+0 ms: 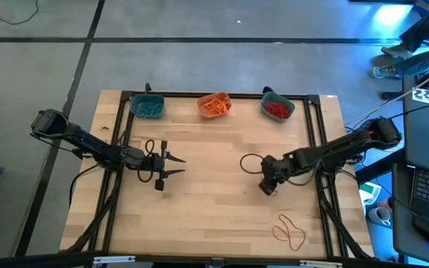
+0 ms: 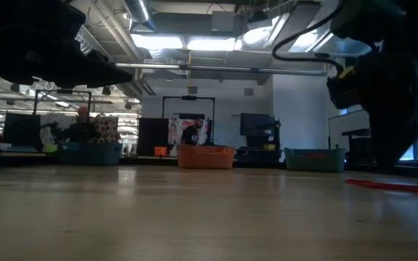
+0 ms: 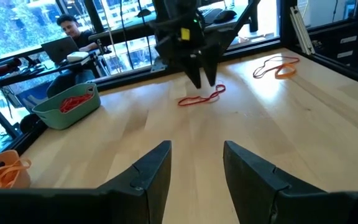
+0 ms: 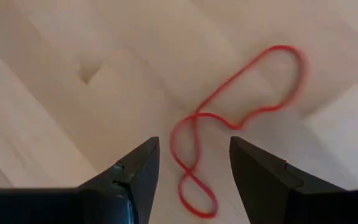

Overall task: Sort rubber bands into baskets
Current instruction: Put the red rubber band into the green bin

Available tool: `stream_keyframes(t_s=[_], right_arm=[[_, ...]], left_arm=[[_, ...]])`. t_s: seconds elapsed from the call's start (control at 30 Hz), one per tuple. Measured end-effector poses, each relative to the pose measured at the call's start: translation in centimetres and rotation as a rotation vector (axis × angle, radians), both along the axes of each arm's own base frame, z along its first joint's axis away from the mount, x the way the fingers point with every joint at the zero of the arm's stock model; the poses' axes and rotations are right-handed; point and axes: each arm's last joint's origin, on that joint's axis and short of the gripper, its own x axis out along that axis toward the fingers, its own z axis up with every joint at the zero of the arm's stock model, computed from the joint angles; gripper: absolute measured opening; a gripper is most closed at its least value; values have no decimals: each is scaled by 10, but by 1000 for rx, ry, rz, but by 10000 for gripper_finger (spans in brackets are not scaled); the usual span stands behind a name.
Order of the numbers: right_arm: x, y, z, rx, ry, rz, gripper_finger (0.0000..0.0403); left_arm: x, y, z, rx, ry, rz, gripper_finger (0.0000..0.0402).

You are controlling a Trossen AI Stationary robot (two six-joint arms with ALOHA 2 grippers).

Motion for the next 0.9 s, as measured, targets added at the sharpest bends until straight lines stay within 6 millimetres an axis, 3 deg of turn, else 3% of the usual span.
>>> stream_keyframes(t_s=[0.2, 0.4, 0.53, 0.77, 0.9], right_arm=[[17, 6, -18, 25, -18, 12, 195], [21, 6, -36, -20, 54, 20, 183], [20, 5, -38, -89, 58, 59, 136], [17, 2, -40, -198, 79, 129, 18], [17, 2, -41, -235, 68, 178, 16]], left_arm=[[0, 0, 0, -2, -1, 0, 144], [0, 0, 0, -3, 0, 1, 144], [0, 0, 0, -2, 1, 2, 143], [0, 0, 0, -3, 1, 2, 143], [0, 0, 0, -5, 1, 2, 143]])
